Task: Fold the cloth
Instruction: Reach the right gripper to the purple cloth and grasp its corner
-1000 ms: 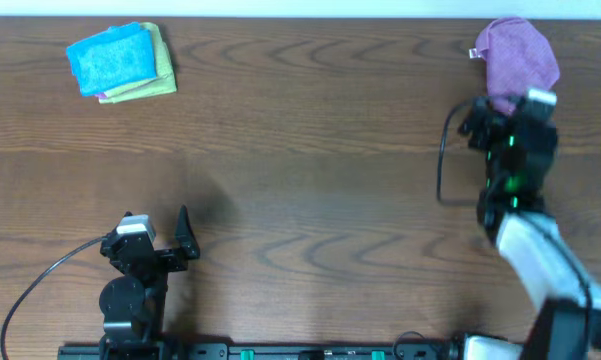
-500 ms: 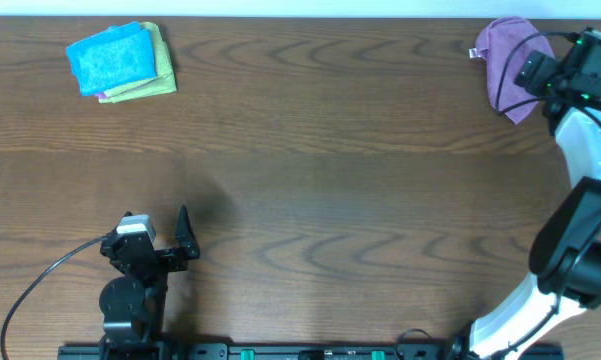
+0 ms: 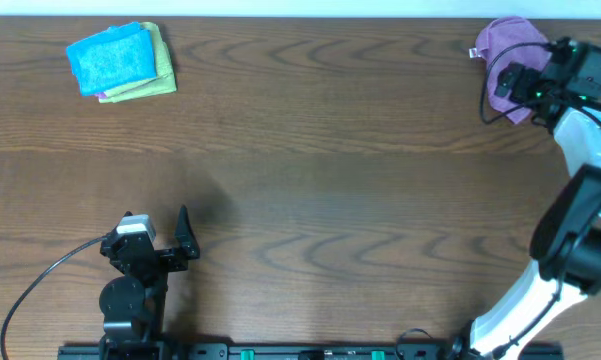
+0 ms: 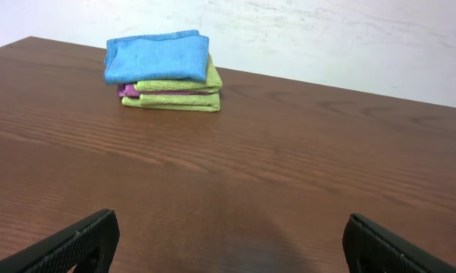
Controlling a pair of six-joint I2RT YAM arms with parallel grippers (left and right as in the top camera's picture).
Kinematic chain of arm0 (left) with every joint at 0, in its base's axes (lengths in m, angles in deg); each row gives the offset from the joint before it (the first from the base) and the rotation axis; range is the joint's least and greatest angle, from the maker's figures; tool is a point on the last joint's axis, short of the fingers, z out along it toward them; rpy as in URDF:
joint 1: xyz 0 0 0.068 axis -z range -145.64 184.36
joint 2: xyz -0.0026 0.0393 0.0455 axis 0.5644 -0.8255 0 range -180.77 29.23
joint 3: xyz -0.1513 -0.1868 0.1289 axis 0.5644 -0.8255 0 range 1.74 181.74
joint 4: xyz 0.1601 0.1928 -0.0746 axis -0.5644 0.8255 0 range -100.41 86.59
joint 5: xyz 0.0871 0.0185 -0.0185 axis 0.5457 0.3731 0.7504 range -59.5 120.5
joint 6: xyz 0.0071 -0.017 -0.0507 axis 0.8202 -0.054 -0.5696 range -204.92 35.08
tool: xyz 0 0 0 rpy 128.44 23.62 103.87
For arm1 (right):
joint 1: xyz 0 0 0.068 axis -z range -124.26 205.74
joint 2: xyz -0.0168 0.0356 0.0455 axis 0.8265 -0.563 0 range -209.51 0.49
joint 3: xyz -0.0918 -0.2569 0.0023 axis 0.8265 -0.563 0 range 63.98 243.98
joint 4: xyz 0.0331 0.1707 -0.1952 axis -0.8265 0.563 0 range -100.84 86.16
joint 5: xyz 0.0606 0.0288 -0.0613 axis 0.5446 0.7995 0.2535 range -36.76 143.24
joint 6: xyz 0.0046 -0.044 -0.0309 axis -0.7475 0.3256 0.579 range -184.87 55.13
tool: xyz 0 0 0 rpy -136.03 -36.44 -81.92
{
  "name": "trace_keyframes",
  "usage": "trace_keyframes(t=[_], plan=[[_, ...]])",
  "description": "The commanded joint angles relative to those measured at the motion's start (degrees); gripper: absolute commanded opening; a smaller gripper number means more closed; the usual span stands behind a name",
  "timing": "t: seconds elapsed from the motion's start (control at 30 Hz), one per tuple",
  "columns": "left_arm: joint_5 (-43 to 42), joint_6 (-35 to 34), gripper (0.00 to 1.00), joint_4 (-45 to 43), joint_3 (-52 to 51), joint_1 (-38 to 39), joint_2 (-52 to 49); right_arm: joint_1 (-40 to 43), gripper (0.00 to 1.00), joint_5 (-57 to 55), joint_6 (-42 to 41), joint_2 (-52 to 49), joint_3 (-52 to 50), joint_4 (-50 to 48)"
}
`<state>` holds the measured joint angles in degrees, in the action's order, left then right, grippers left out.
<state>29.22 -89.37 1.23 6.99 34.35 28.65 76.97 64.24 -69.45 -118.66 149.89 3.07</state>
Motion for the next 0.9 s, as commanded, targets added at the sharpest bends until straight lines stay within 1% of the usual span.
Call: trace_keyframes(t=[0.0, 0.13, 0.2, 0.27, 0.37, 0.57, 0.7, 0.77, 0.87], plan=[[0.2, 0.4, 0.95, 0.7, -1.6, -0.4, 0.4, -0.5, 0.99, -2.9, -3.7, -5.0, 0.8, 0.6], [0.2, 0.4, 0.95, 0.7, -1.6, -0.4, 0.4, -0.5, 0.97, -3.1, -5.3, -9.2, 4.3, 2.1], [0.2, 0.4, 0.95, 0.7, -1.6, -0.4, 0.4, -0.7, 0.95, -3.1, -5.2, -11.2, 8.8, 5.3], [0.2, 0.4, 0.95, 0.7, -1.6, -0.4, 0.4, -0.7, 0.95, -3.1, -5.2, -12.1, 12.7, 8.1], [0.2, 0.4, 0.95, 0.7, -1.6, -0.4, 0.4, -0.7, 0.95, -3.1, -5.2, -12.2, 15.0, 9.1], [0.2, 0.4, 0.95, 0.7, -1.6, -0.4, 0.4, -0.9, 0.94, -3.1, -5.3, -12.2, 15.2, 10.3], [0.2, 0.4, 0.95, 0.7, -1.6, -0.4, 0.4, -1.3, 0.90, -4.1, -5.2, -12.2, 15.2, 12.8], [0.2, 0.4, 0.95, 0.7, -1.6, -0.4, 0.4, -1.7, 0.90, -6.1, -5.0, -12.5, 15.2, 14.0], [0.2, 0.4, 0.96, 0.7, -1.6, -0.4, 0.4, -1.8, 0.83, -7.4, -4.6, -12.5, 15.2, 15.2]])
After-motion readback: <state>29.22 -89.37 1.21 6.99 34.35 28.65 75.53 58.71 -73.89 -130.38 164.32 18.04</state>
